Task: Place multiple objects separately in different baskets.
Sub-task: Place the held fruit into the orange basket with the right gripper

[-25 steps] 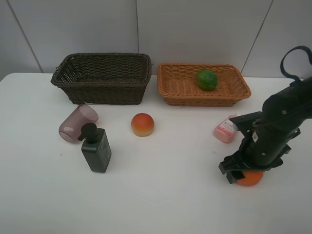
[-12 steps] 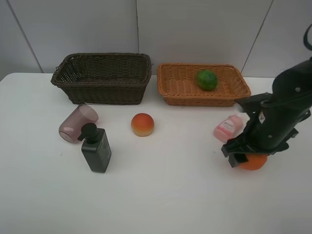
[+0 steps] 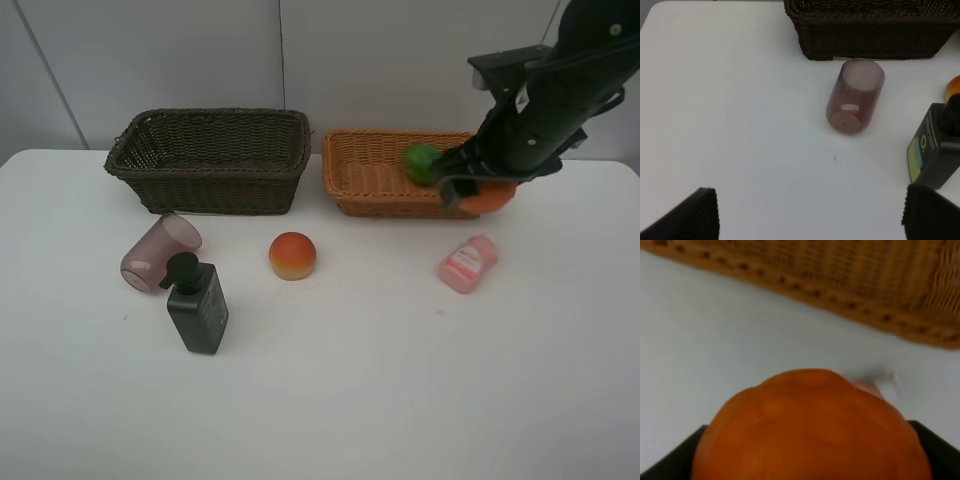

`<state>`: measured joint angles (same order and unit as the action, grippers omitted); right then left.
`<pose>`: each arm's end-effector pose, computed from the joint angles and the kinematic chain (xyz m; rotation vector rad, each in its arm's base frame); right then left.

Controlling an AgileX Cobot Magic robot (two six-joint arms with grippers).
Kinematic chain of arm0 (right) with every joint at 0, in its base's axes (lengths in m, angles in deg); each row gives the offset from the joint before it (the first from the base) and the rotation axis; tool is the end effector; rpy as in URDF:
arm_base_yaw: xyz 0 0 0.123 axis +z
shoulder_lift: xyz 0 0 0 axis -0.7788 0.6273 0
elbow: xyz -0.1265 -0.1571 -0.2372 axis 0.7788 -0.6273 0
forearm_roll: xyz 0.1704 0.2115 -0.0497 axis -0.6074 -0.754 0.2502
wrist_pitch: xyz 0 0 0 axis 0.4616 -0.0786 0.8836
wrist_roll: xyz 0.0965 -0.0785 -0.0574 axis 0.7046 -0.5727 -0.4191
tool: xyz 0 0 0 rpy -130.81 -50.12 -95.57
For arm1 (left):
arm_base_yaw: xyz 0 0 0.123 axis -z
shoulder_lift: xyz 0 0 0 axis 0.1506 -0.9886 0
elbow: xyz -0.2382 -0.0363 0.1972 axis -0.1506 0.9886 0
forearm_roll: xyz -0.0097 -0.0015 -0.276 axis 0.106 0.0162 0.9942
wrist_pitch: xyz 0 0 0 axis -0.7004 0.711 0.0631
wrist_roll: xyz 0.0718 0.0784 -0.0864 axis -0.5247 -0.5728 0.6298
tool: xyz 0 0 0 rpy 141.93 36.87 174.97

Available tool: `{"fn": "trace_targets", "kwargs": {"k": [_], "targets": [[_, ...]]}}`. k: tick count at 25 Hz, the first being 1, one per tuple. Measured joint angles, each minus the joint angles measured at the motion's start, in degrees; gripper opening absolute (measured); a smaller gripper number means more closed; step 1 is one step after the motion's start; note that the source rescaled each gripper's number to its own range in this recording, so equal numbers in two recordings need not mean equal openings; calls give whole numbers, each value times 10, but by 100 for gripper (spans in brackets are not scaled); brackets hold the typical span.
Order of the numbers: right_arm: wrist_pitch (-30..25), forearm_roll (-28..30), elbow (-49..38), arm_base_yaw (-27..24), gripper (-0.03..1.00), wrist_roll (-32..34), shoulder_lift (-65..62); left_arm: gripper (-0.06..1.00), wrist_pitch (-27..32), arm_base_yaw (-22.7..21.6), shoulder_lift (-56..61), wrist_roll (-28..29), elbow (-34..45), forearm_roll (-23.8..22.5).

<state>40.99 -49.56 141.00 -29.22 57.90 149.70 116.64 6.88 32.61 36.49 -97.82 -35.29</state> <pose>0.3547 0.1143 0.2173 -0.4192 2.6447 -0.1353 0.0298 -0.0007 0.2695 -0.0616 2.0326 -0.0155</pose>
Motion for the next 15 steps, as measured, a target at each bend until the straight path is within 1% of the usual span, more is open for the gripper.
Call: {"fn": "trace_targets", "kwargs": {"k": [3,8,11,15], "targets": [[-14,6,60,0,50,-22,25,91,0,0,0,0,0,0],[-13,37,142,-2,50,-37,75,91,0,0,0,0,0,0],[-1,47,170,-21,50,-38,107,91,0,0,0,0,0,0],[28,61,176,-56,50,-39,148,91,0,0,0,0,0,0]]}}
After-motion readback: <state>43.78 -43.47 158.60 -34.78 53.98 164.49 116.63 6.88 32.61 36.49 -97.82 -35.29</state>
